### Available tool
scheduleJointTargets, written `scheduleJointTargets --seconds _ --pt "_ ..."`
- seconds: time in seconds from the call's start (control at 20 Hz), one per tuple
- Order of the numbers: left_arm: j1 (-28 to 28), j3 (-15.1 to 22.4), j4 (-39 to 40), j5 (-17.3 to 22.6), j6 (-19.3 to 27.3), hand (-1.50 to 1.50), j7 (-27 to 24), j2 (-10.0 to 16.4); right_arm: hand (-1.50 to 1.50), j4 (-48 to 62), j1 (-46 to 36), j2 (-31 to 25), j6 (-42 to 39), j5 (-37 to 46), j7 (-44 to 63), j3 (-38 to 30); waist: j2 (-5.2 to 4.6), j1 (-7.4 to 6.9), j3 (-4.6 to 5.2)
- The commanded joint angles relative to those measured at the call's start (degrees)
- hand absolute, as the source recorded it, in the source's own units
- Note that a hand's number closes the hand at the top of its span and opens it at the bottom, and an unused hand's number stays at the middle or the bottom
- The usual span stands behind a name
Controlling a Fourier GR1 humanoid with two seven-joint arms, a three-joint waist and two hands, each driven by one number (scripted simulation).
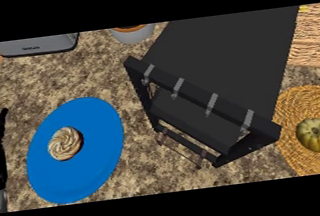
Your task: Pick the lemon from the placemat and place it in the tiered shelf
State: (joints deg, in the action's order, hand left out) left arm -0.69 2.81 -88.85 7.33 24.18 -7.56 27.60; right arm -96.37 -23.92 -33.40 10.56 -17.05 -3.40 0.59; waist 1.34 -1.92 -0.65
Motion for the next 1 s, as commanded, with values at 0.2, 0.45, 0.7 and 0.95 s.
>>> scheduleJointTargets --seconds 0.2,0.45,0.7,0.95 --pt "-5.2 5.6 2.6 1.6 -5.5 0.00 4.8 -1.4 -1.50 12.2 19.1 -10.5 6.4 7.4 6.8 -10.2 -2.14 11.38 0.54" --pt "-7.3 10.8 2.9 3.5 -11.4 0.00 7.0 -3.0 1.50 25.4 27.0 -11.6 12.2 7.2 10.4 -19.1 -1.81 9.49 0.41" --pt "-4.5 12.0 4.0 3.8 -15.6 0.00 9.2 -2.6 -1.50 19.0 37.3 -7.2 0.0 -1.8 -3.4 -23.5 -0.94 5.82 0.61" --pt "1.5 11.3 8.9 3.2 -16.3 0.00 9.6 -4.8 -1.50 12.0 42.4 -11.6 -7.8 -2.2 -1.3 -23.2 -1.17 4.80 0.78"
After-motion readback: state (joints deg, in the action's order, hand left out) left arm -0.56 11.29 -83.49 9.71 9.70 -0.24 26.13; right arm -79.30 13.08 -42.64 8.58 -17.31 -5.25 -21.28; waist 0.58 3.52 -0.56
